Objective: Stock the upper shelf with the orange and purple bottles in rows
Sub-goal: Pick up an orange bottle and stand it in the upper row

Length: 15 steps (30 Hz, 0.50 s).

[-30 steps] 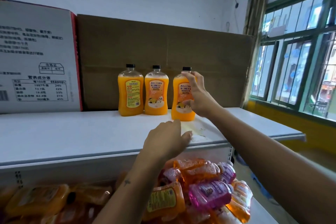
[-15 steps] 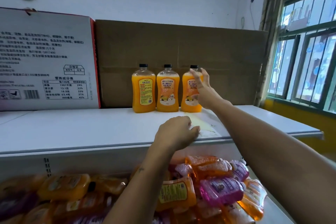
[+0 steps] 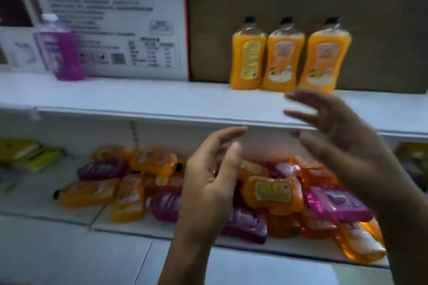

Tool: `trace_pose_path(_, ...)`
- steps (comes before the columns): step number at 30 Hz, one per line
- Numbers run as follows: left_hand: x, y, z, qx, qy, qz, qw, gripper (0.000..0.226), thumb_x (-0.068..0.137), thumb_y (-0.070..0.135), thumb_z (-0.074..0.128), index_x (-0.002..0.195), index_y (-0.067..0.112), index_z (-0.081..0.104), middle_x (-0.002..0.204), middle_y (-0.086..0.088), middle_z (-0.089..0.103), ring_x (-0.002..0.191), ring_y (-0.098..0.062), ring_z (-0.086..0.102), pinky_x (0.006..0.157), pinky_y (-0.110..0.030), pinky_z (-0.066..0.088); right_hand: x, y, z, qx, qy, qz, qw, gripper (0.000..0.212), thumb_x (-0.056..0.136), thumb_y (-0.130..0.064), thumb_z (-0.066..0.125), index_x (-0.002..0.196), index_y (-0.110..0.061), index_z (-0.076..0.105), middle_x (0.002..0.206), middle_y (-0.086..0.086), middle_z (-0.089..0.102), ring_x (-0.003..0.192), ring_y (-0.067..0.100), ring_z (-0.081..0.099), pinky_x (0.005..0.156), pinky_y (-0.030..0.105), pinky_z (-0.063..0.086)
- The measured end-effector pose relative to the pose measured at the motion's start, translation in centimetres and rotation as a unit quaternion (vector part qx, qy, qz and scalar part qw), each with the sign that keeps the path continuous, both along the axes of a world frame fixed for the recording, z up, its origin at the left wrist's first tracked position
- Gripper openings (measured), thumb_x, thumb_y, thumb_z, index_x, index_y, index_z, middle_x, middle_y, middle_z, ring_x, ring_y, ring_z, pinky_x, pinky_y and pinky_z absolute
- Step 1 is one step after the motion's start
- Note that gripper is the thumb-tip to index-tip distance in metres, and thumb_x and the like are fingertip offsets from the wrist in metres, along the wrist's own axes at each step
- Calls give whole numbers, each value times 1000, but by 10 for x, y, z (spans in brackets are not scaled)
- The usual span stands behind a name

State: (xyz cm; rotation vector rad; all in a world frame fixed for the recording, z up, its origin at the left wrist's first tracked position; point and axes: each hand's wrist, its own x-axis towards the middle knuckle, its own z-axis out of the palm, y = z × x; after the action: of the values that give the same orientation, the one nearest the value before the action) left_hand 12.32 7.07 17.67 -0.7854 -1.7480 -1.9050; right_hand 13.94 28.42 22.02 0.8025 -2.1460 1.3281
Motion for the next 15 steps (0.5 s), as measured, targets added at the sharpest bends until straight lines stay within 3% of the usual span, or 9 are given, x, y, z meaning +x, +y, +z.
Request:
trace_pose_path(4, -2, -66, -53, -29, -100, 138, 985, 25, 95, 27, 53, 114, 24, 68, 114, 11, 70, 110, -5, 64, 90, -22, 52, 0, -64, -64, 22, -123, 121, 985, 46, 95, -46, 60, 138, -36, 52, 140, -5, 59, 133, 17, 54, 106, 34, 47)
trace_pose_path(8, 4, -130, -93, -61, -200, 253, 945, 19, 96, 36, 54, 111, 39, 65, 111, 25, 67, 109, 5, 60, 87, -23, 48, -38, -123, -114, 33, -185, 120, 975, 41, 96, -33, 58, 134, -44, 53, 135, -19, 59, 129, 6, 54, 105, 34, 48)
trace_pose_path(12, 16, -181, -121, -86, -288, 311, 901, 22, 99, 31, 55, 118, 40, 62, 120, 22, 64, 118, 3, 55, 105, -35, 44, -71, -180, -156, 51, -255, 133, 956, 39, 97, -35, 58, 134, -47, 52, 135, -25, 57, 129, -3, 50, 108, 32, 44)
trace_pose_path(15, 19, -215, -131, -106, -350, 319, 874, 24, 98, 33, 54, 121, 40, 60, 125, 19, 60, 123, 1, 51, 109, -37, 42, -93, -215, -182, 158, -253, 122, 946, 43, 98, -35, 59, 140, -39, 49, 141, -25, 50, 128, -10, 43, 110, 14, 34)
